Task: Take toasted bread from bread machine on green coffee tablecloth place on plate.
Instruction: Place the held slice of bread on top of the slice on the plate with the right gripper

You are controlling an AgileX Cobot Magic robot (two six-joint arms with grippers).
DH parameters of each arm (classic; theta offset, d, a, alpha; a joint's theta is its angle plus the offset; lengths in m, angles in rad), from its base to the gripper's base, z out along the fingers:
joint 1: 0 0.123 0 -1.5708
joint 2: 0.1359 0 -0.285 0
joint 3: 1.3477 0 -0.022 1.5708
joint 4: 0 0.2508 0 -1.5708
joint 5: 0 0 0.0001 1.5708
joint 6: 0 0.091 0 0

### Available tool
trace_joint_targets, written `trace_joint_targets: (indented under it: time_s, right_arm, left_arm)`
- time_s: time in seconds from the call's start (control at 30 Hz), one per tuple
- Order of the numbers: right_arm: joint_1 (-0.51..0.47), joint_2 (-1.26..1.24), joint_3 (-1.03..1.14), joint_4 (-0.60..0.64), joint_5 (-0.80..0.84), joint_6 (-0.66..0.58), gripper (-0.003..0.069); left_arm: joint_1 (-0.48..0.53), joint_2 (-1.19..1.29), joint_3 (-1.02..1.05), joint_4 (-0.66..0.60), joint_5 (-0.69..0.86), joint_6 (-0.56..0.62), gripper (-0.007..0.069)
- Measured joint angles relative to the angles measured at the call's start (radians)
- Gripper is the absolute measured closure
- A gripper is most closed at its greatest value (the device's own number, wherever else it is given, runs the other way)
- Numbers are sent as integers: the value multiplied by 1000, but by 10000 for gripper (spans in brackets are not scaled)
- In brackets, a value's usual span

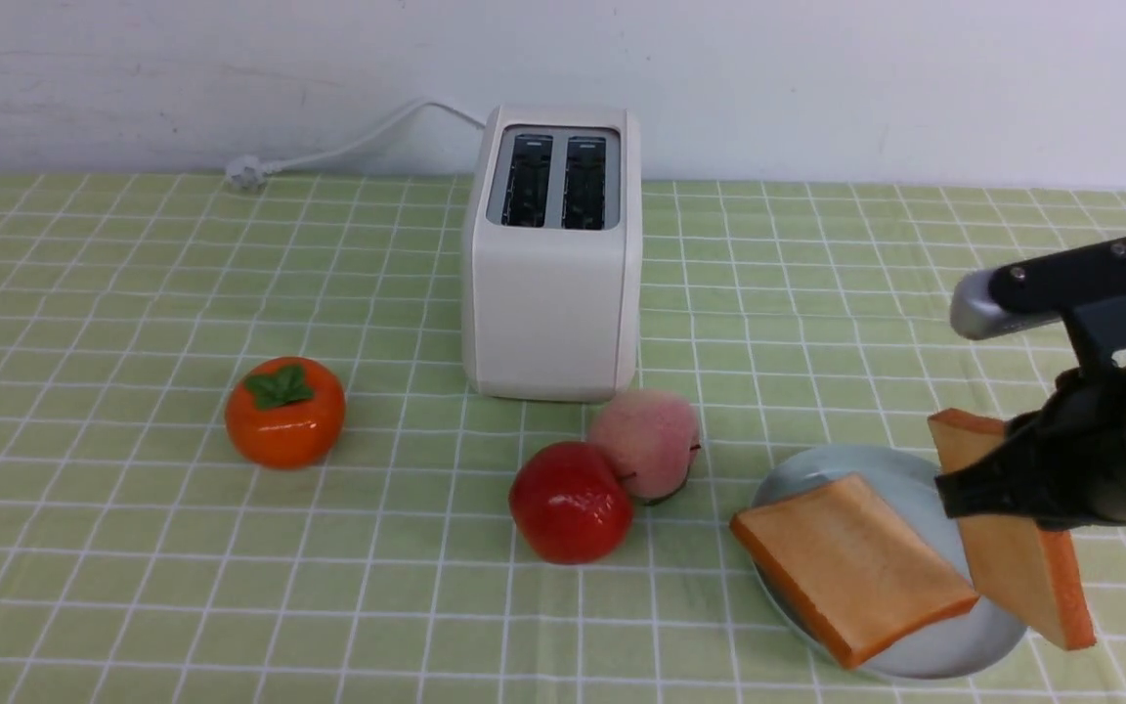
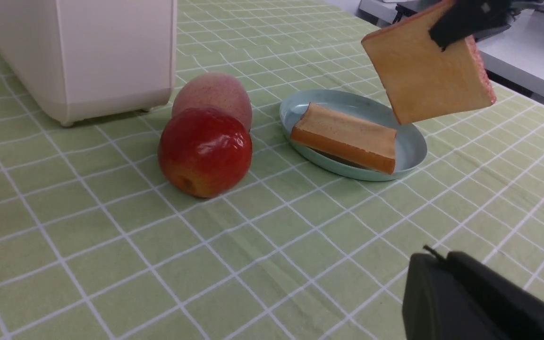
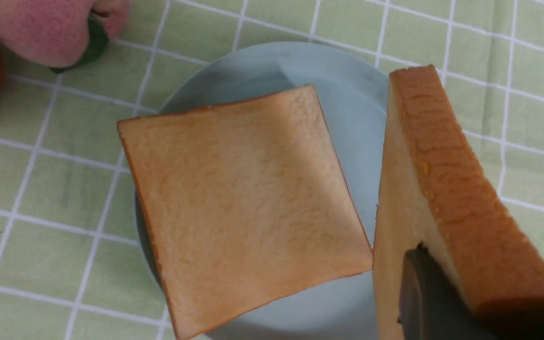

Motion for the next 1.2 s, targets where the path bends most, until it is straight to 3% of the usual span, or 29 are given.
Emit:
trace_joint_targets:
  time_s: [0.17, 0.33, 0.67, 0.77, 1.0, 1.2]
  right_arm:
    - [-1, 16, 0, -95, -120, -13, 550]
    - [-2, 90, 0, -164, -136, -13, 550]
    - [-2, 144, 0, -182, -162, -13, 548]
    - [-2, 144, 0, -182, -162, -13, 519]
    - [-2, 144, 0, -147, -162, -13, 304]
    - [4, 142, 0, -26, -159, -13, 187]
  left_arm:
    - [0, 0, 1, 0, 0, 0, 603]
    - [0, 0, 1, 0, 0, 0, 603]
    - [0, 0, 1, 0, 1, 0, 603]
    - [0, 0, 1, 0, 3, 0, 603]
    - [0, 0, 1, 0, 4, 0, 603]
    - [0, 0, 1, 0, 4, 0, 596]
